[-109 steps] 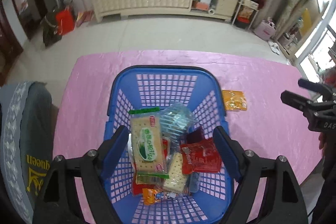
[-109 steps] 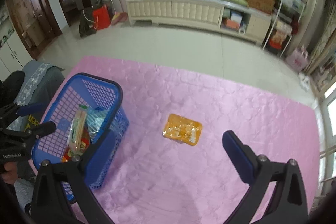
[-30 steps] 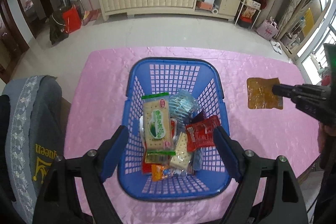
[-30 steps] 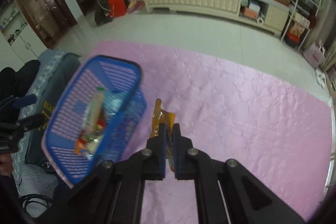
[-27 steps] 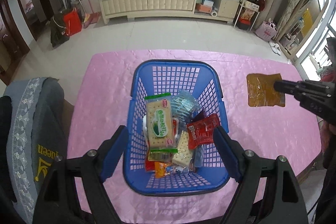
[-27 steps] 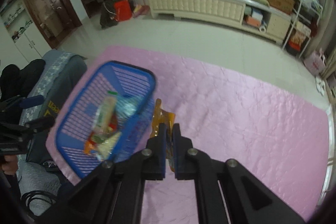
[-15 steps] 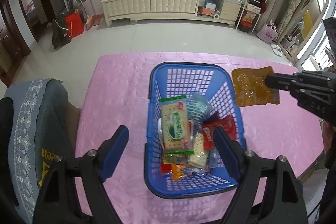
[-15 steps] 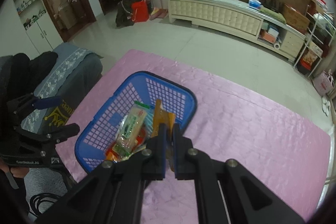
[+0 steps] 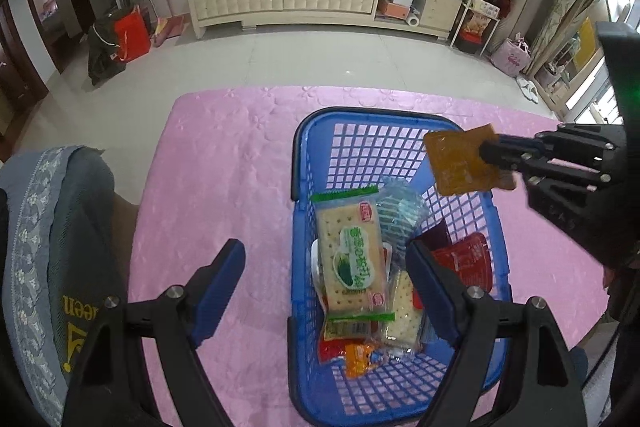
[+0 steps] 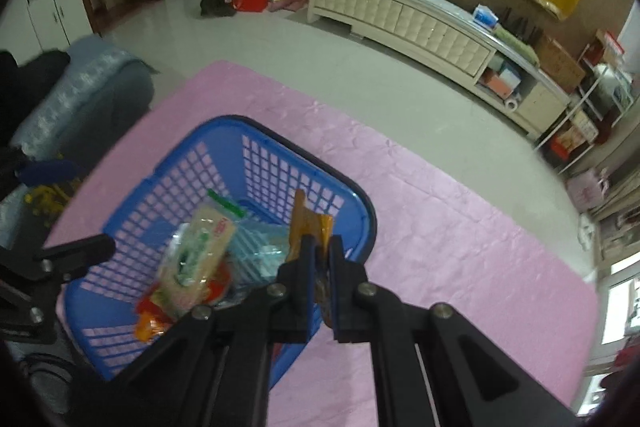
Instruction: Organize snacks
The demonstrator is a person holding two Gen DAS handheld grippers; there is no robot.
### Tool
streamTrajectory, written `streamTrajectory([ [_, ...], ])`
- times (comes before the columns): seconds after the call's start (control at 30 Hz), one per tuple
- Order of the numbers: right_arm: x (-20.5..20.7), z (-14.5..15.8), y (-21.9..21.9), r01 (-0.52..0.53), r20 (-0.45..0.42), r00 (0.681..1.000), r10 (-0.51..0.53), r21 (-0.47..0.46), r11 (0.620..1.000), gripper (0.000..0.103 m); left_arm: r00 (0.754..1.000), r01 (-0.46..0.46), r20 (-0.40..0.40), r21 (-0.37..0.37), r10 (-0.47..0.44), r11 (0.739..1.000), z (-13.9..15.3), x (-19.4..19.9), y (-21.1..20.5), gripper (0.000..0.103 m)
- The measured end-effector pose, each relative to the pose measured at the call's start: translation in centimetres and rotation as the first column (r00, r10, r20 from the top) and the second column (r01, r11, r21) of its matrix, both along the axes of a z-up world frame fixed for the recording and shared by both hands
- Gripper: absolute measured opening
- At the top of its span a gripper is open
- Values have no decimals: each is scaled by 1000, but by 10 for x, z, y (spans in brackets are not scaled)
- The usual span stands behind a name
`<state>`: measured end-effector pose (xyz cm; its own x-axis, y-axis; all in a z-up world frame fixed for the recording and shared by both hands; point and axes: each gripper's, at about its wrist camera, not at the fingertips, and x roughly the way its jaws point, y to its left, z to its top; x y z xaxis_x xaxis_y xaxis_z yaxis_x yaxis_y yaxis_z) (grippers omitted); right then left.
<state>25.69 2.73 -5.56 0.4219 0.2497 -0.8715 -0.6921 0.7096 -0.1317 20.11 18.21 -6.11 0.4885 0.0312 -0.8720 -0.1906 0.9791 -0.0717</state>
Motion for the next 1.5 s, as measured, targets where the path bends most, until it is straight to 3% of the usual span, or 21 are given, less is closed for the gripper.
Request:
streamTrajectory([
  [0.03,1,-2,2,1,2,1000,-1,-11,1000,9,1000,5,5,-8,-5,1000,-1,2,0,81],
  [0.13,3,-9,8,13,35,999,-11,-67,998,31,1000,16,9,-13,-16,1000,-4,5,-3,81],
  [0.2,3,-12,9,10,41,999,-7,-81,997,61,1000,22,12,-8,-22,1000,-5,5,-4,81],
  [0.27,2,-12,8,17,56,998,-12,-91,996,77,999,26,20,0,-26,1000,-5,3,-6,81],
  [0.33,-1,-10,5,22,76,997,-15,-87,996,79,999,21,26,4,-21,1000,-4,1,-7,81],
  [0.5,-9,-2,-9,50,24,998,-49,-16,999,80,998,23,55,-18,-22,1000,2,-11,-7,81],
  [0.77,-50,28,-43,88,15,996,-91,122,989,84,986,30,167,-14,-28,999,24,-57,-29,81],
  [0.97,-105,56,-83,98,63,991,-115,226,969,91,940,66,334,38,-75,997,56,-116,-64,81],
  [1.13,-157,77,-122,115,141,976,-166,315,942,103,900,25,429,138,-82,990,79,-166,-98,93],
  [1.2,-172,84,-135,119,161,970,-182,339,933,103,885,15,458,142,-79,990,85,-184,-108,93],
  [1.27,-192,92,-148,125,195,959,-206,359,925,103,871,8,486,132,-71,991,91,-200,-115,102],
  [1.5,-248,109,-175,142,292,918,-269,391,909,103,833,-44,553,94,-15,995,109,-253,-139,103],
])
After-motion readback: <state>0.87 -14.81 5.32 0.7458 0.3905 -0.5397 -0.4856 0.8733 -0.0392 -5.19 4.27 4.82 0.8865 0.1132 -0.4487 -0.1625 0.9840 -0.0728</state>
